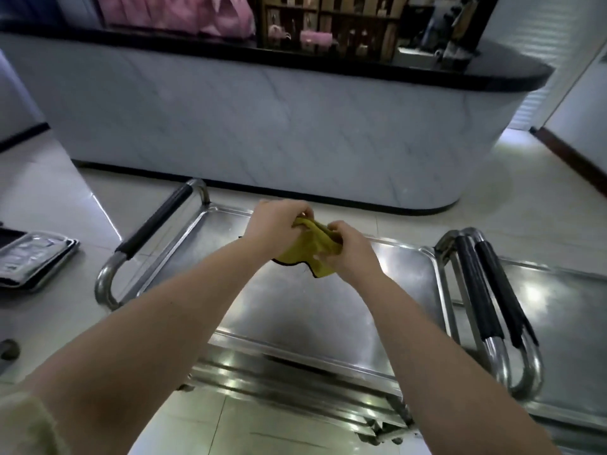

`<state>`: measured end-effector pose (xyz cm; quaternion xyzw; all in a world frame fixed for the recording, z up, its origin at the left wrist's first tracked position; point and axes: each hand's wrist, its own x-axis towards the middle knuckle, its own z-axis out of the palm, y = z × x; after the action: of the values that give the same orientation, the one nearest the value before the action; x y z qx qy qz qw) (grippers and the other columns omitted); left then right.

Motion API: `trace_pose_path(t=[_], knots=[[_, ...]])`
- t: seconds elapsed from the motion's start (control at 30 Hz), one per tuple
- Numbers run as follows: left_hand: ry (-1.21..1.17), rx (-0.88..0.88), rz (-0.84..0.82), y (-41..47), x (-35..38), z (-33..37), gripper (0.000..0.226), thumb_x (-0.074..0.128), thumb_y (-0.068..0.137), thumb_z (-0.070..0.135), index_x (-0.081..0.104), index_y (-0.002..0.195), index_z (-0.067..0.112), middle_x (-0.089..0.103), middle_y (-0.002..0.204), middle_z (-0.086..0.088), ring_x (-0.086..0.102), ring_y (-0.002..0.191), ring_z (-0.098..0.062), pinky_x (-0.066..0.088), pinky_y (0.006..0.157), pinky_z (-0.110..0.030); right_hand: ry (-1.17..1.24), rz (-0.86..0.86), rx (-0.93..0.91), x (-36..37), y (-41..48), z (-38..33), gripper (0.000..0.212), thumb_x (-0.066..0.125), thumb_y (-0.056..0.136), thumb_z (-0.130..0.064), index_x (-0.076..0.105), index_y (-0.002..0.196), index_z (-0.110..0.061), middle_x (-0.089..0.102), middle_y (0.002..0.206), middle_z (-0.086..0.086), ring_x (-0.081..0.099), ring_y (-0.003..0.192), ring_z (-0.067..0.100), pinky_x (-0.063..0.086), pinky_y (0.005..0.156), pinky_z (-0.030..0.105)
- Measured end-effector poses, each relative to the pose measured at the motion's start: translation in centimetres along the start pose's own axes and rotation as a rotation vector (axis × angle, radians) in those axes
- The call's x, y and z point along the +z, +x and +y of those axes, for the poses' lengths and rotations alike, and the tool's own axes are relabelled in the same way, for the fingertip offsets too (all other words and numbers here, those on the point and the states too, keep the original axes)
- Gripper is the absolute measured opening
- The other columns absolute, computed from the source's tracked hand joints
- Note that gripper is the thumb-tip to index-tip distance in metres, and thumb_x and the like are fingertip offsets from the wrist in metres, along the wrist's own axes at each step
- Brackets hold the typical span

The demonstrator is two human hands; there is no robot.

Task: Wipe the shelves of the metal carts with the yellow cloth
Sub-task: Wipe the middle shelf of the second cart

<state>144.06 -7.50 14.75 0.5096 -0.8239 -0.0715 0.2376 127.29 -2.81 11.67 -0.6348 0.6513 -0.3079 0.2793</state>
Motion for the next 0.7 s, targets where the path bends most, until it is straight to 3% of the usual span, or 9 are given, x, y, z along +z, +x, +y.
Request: trace_pose_path(t=[0.07, 0.2, 0.3, 0.43, 0.57, 0.63, 0.7], knots=[[0.057, 0.013, -0.005, -0.3, -1.2, -1.0, 0.019, 0.057, 0.086, 0.023, 0.065, 0.102, 0.028, 0.059, 0.086, 0.01, 0.053, 0.082, -0.018, 0.03, 0.077, -0.028, -0.214, 0.094, -0.132, 1.0, 0.7, -1.0, 0.008, 0.066, 0.083, -0.025, 0.063, 0.089, -0.022, 0.06, 0.081, -0.001, 0.057, 0.077, 0.023, 0.05, 0.067, 0.038], [0.186, 0.112, -0.016, -1.9, -2.7, -4.2, 0.021, 0.059, 0.086, 0.016, 0.063, 0.106, 0.021, 0.066, 0.103, 0.005, 0.061, 0.092, -0.023, 0.031, 0.097, -0.037, -0.402, 0.272, -0.466, 2.4, 1.7, -1.5, 0.016, 0.071, 0.071, -0.011, 0.071, 0.087, -0.013, 0.061, 0.077, 0.005, 0.055, 0.069, 0.03, 0.043, 0.057, 0.035], [0.282, 0.238, 0.002, -3.6, -2.7, -6.3, 0.03, 0.06, 0.075, 0.006, 0.062, 0.102, 0.019, 0.067, 0.092, 0.003, 0.065, 0.079, -0.025, 0.032, 0.089, -0.038, -0.536, 0.31, -0.599, 4.0, 1.6, -2.5, 0.028, 0.075, 0.064, -0.001, 0.069, 0.088, -0.014, 0.063, 0.078, 0.003, 0.054, 0.067, 0.028, 0.042, 0.059, 0.033], [0.359, 0.375, 0.067, -6.5, -2.9, -8.8, 0.03, 0.055, 0.063, 0.01, 0.066, 0.088, 0.023, 0.065, 0.072, 0.007, 0.061, 0.059, -0.021, 0.03, 0.079, -0.036, -0.659, 0.383, -0.628, 7.1, -0.2, -3.7, 0.028, 0.077, 0.063, 0.0, 0.066, 0.083, -0.017, 0.062, 0.082, -0.001, 0.054, 0.075, 0.024, 0.035, 0.069, 0.031], [0.291, 0.407, 0.037, -9.7, -3.2, -10.5, 0.026, 0.046, 0.075, 0.022, 0.069, 0.086, 0.022, 0.064, 0.078, 0.004, 0.061, 0.064, -0.021, 0.037, 0.08, -0.037, -0.64, 0.349, -0.58, 10.9, -2.7, -4.8, 0.03, 0.08, 0.063, 0.003, 0.063, 0.082, -0.013, 0.062, 0.079, 0.003, 0.054, 0.073, 0.024, 0.044, 0.067, 0.031], [0.251, 0.424, -0.029, -11.5, -3.2, -11.6, 0.016, 0.062, 0.077, 0.02, 0.069, 0.091, 0.019, 0.065, 0.081, 0.001, 0.062, 0.068, -0.023, 0.045, 0.076, -0.038, -0.621, 0.324, -0.522, 13.0, -4.1, -5.3, 0.031, 0.082, 0.065, 0.002, 0.063, 0.085, -0.012, 0.061, 0.08, 0.005, 0.054, 0.072, 0.023, 0.048, 0.065, 0.032], [0.19, 0.399, -0.109, -13.3, -2.9, -12.7, 0.021, 0.069, 0.078, 0.016, 0.069, 0.099, 0.016, 0.066, 0.088, -0.003, 0.063, 0.077, -0.027, 0.046, 0.075, -0.038, -0.612, 0.313, -0.469, 15.1, -5.8, -5.6, 0.031, 0.084, 0.065, 0.0, 0.063, 0.085, -0.012, 0.062, 0.08, 0.004, 0.054, 0.073, 0.022, 0.048, 0.064, 0.031]])
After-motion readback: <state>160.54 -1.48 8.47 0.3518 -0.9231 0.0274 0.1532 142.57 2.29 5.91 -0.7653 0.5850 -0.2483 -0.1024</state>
